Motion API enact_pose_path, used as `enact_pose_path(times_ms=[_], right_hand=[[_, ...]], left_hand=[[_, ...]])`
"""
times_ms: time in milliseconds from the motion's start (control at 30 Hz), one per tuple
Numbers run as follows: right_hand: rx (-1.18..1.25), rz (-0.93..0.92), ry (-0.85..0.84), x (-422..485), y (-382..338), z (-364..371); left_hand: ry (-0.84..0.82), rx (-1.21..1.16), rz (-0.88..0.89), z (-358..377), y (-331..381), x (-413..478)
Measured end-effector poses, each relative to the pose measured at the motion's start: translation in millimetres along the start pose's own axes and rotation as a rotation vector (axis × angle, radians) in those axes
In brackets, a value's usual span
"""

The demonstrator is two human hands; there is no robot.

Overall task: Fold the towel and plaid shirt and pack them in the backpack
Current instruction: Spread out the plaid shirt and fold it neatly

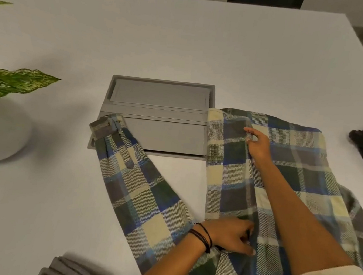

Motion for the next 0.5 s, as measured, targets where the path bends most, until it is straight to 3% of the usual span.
enact_pose_path(times_ms=[167,500], right_hand=[[-0.051,0.002,-0.019,4.1,9.1,-3.0],[-0.075,0.049,-0.146,-4.8,10.3,-6.5]], left_hand=[[-0.032,-0.102,-0.048,16.8,-7.5,12.1],[0.063,-0.1,-0.118,36.7,-26.1,15.2]])
Point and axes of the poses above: each hand's wrist, its own x-axis towards the middle knuckle, its own z-axis out of the palm, y = z × x, the point moved 6 cm from there along x, towards the middle knuckle, and after that the axes turned 1 degree about -x, right-handed, at the moved point
